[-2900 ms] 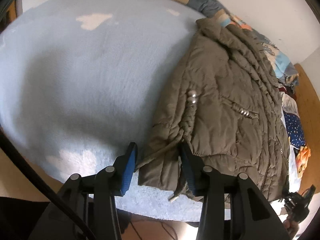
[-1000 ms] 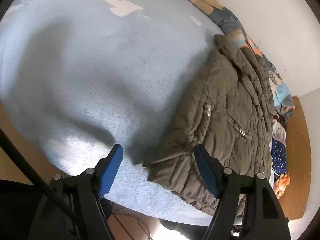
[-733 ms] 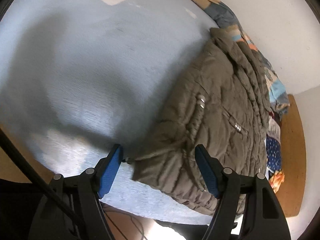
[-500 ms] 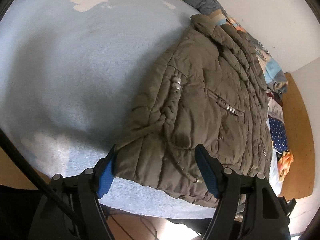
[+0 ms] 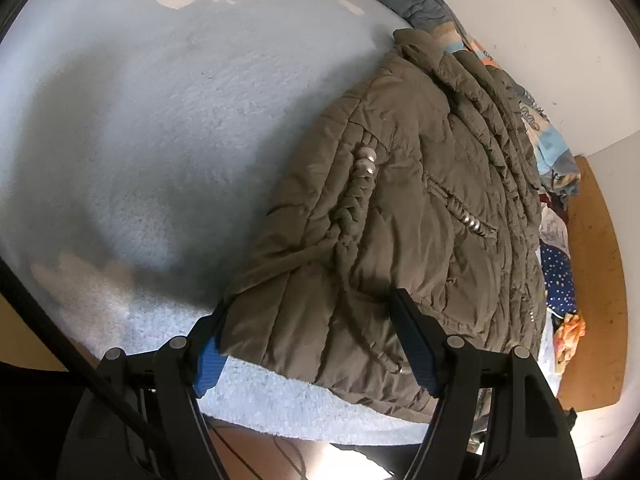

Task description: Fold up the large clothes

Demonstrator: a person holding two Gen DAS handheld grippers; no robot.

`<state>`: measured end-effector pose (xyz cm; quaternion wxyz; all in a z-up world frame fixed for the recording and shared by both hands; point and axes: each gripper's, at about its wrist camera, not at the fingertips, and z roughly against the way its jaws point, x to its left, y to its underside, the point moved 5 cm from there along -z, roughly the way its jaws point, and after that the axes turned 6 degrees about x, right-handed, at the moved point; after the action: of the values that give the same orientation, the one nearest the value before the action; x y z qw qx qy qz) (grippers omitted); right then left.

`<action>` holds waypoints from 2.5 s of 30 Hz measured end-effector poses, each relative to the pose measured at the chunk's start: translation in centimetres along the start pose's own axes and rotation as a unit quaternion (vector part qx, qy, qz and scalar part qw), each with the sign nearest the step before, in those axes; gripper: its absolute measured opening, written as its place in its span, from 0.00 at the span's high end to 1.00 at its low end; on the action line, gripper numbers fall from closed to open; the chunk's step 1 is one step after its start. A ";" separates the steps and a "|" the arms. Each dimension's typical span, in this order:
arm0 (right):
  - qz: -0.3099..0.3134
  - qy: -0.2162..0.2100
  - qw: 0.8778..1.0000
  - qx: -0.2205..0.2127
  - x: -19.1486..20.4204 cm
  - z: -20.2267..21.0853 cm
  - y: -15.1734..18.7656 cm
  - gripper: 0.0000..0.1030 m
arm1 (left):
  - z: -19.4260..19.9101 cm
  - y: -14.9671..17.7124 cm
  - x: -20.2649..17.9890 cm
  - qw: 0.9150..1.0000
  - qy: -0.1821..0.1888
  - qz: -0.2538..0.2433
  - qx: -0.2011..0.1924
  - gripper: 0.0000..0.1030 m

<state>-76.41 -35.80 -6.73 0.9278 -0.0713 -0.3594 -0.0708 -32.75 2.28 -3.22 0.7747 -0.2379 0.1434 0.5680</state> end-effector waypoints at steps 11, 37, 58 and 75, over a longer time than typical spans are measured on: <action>0.071 -0.044 0.995 0.049 3.9 -2.7 2.7 0.41 | 0.3 0.2 -1.2 0.996 -0.057 -0.057 -0.038 0.25; 0.150 0.022 0.988 0.019 4.9 -4.3 4.2 0.56 | -1.5 1.0 -4.0 0.943 -0.248 -0.190 -0.114 0.10; 0.163 0.009 0.987 0.005 6.0 -3.1 3.9 0.80 | -1.3 1.9 -6.2 0.918 -0.275 -0.249 -0.137 0.24; 0.176 -0.004 0.984 -0.016 6.7 -1.8 4.2 0.83 | -0.5 2.0 -6.2 0.917 -0.271 -0.256 -0.141 0.40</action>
<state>-69.58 -32.59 -3.89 0.9231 -0.1485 -0.3436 0.0883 -36.54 -2.53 -1.05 0.8611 -0.2104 -0.2195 0.4075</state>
